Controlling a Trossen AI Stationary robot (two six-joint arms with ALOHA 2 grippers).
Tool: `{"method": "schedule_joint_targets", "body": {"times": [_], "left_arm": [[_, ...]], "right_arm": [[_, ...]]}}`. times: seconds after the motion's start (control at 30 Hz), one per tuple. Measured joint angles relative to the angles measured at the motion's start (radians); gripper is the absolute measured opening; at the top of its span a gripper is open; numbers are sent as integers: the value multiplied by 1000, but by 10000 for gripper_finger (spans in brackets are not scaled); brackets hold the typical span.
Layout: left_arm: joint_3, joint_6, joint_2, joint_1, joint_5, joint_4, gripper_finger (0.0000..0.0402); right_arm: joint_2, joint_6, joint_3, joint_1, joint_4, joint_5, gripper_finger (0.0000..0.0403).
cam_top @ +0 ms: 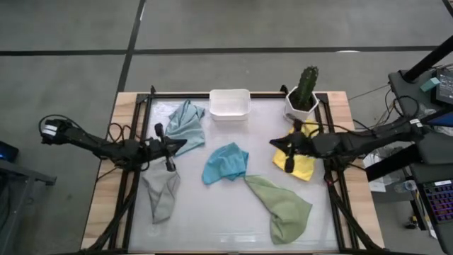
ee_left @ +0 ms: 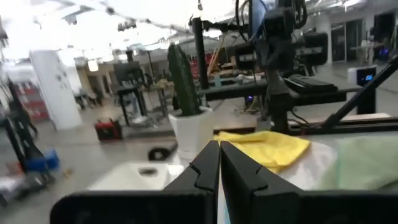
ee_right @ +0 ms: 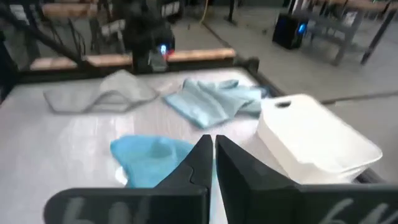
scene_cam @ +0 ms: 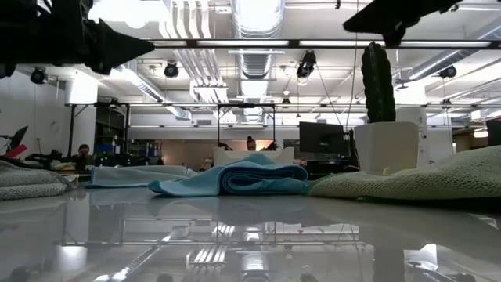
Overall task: Fold microfiber towels
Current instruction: Fold the blue cloth
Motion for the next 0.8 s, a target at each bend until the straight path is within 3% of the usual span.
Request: {"method": "schedule_joint_targets", "body": {"times": [0.4,0.5,0.8], "left_arm": [[53,90,-29,12,2,-2,0],[49,89,-29,12,-2,-9,0],[47,89,11,10,-4,-12,0]], "right_arm": [[254,85,195,0,-67,-2,106],[326,117,225,0,-75,-55,125],[579,112,363,4,-94,-124,146]]}}
